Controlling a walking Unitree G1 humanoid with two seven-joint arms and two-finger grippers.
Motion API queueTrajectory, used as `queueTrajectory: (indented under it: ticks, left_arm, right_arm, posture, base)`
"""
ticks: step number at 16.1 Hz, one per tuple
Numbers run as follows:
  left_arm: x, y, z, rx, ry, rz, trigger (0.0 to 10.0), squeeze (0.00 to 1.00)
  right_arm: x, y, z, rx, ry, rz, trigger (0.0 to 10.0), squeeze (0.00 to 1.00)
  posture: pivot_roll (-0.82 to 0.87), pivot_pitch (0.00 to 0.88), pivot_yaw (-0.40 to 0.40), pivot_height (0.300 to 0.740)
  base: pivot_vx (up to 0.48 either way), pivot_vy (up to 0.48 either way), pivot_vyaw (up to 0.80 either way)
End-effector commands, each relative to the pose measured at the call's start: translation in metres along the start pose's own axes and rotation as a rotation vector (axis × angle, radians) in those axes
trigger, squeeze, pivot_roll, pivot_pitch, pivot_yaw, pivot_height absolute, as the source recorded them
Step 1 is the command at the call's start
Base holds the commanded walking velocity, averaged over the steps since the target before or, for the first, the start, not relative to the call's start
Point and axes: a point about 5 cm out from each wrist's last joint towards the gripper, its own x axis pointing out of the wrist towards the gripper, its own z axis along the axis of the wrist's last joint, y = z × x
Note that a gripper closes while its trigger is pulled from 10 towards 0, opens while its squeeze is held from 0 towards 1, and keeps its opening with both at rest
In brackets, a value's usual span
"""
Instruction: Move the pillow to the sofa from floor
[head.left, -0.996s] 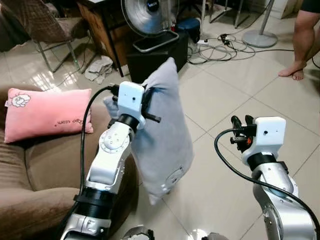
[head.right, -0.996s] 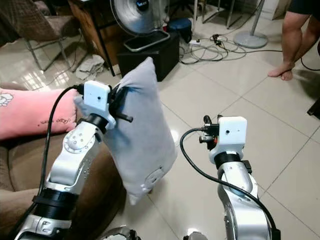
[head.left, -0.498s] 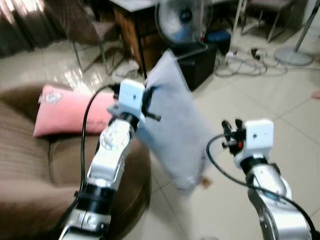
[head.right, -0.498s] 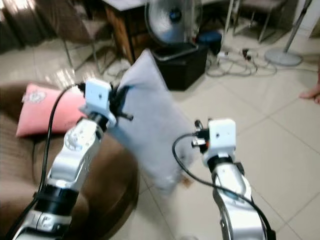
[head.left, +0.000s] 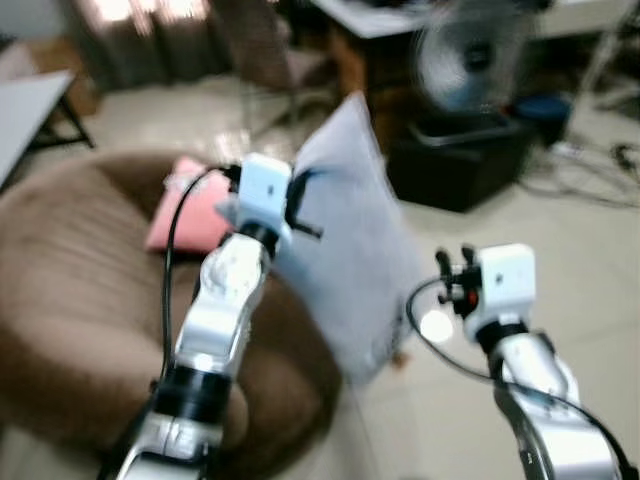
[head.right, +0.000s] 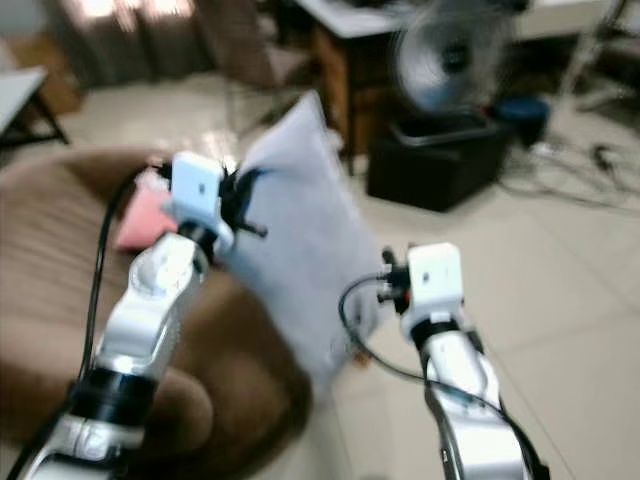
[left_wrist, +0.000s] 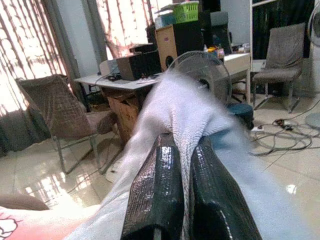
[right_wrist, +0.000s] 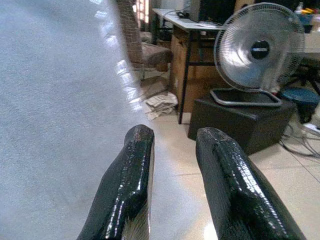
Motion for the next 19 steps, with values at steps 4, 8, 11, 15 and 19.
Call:
queueTrajectory:
  ticks: [4,8,11,15,19]
  left_arm:
    - [0.002,-0.004,0.009,0.022,-0.034,-0.022,10.0,0.0]
    - [0.004,-0.008,0.006,0.025,-0.007,-0.06,10.0,0.0]
    - [0.017,-0.033,-0.004,0.009,0.048,-0.194,10.0,0.0]
    - [0.045,-0.049,-0.006,-0.008,0.103,-0.208,10.0,0.0]
    - [0.072,-0.054,-0.028,-0.049,0.326,-0.029,10.0,0.0]
  right_arm:
    - [-0.003,-0.005,-0.004,-0.009,0.012,-0.011,10.0,0.0]
    - [-0.008,-0.007,-0.008,0.006,0.023,-0.048,10.0,0.0]
    - [-0.012,-0.012,-0.016,0.028,0.064,-0.087,10.0,0.0]
    - [-0.021,-0.012,-0.016,0.022,0.067,-0.055,10.0,0.0]
    - [-0.04,-0.002,-0.023,0.006,0.121,0.11,10.0,0.0]
  posture:
    - [-0.13,0.0,0.113,0.74]
    - [-0.13,0.0,0.127,0.74]
    - [-0.13,0.018,0.127,0.74]
    - [-0.13,0.051,0.14,0.74]
    - [-0.17,0.106,0.167,0.74]
  base:
    - [0.304,0.0,0.8]
    - [0.305,0.0,0.8]
    - [0.0,0.0,0.0]
    - [0.0,0.0,0.0]
    - [0.0,0.0,0.0]
